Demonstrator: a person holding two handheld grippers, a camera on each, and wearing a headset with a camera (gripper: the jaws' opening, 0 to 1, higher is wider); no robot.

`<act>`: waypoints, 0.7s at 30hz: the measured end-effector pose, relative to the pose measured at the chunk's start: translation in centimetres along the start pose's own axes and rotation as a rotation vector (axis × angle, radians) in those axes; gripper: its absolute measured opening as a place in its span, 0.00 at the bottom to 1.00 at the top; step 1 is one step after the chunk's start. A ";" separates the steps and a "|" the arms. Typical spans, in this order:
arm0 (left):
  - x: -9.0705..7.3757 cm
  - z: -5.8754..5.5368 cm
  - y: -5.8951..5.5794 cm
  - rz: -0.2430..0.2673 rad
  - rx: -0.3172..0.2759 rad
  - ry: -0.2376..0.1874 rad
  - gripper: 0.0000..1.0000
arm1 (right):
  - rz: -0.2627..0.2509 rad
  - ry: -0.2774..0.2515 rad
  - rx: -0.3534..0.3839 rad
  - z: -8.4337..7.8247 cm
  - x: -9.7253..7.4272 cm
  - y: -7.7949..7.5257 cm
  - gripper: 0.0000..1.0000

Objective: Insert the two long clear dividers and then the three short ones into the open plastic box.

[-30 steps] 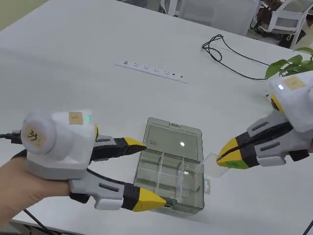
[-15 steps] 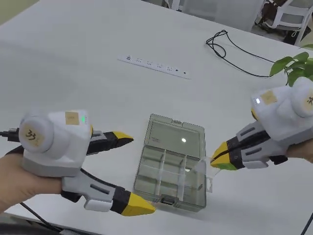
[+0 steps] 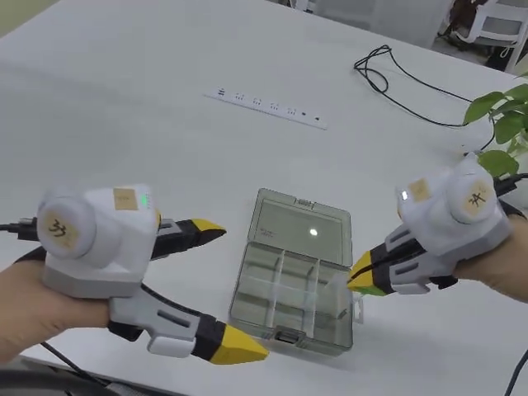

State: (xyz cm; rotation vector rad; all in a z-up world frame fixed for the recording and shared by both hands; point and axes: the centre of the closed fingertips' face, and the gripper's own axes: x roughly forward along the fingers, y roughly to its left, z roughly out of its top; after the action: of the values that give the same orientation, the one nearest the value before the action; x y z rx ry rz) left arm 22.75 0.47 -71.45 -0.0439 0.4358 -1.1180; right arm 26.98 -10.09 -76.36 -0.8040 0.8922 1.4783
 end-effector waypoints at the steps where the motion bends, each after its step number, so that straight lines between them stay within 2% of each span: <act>1: 0.0 0.0 0.0 0.000 -0.001 -0.001 1.00 | 0.001 0.000 0.000 0.0 0.0 0.0 0.03; 21: 0.0 0.3 -0.1 0.005 -0.011 -0.019 0.98 | 0.014 0.023 -0.003 -0.7 1.3 -0.3 0.03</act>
State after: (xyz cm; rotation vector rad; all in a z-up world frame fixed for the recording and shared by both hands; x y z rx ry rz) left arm 22.79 0.42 -71.16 -0.0632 0.4250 -1.1090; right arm 27.20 -10.07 -77.85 -0.8195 0.9144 1.4856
